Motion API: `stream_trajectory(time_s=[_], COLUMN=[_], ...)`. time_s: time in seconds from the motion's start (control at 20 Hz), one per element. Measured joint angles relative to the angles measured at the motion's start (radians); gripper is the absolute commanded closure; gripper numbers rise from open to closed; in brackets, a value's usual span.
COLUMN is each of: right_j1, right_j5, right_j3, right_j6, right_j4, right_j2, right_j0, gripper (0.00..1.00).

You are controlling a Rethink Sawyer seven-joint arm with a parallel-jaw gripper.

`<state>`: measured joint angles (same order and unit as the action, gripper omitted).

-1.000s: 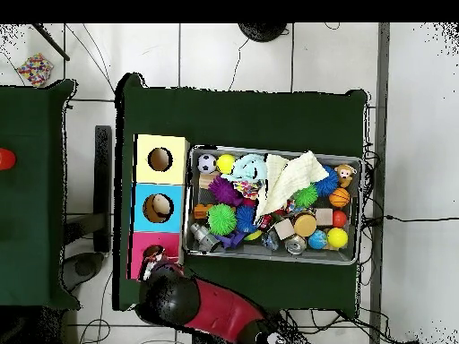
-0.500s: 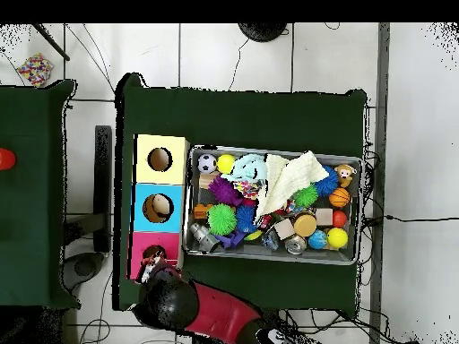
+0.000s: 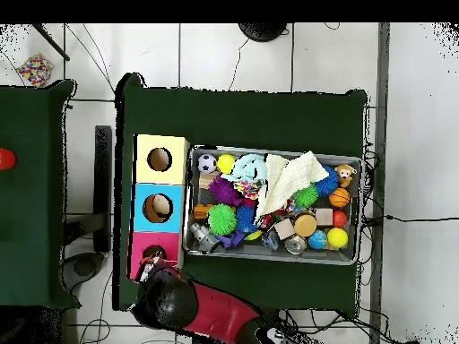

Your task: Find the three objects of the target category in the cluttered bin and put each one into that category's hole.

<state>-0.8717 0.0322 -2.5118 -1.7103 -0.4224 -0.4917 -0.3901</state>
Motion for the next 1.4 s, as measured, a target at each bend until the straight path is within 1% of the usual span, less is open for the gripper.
stream_trajectory(time_s=[0.25, 0.3, 0.8, 1.4], right_j1=[0.000, 0.000, 0.008, 0.008], right_j5=[0.000, 0.000, 0.000, 0.000], right_j3=[-0.001, -0.001, -0.005, -0.006], right_j6=[0.000, 0.000, 0.000, 0.000], right_j4=[0.000, 0.000, 0.002, 0.003], right_j2=[-0.014, -0.018, -0.046, -0.047], right_j0=[-0.001, -0.001, -0.001, 0.007], gripper=[1.00, 0.00, 0.00, 0.00])
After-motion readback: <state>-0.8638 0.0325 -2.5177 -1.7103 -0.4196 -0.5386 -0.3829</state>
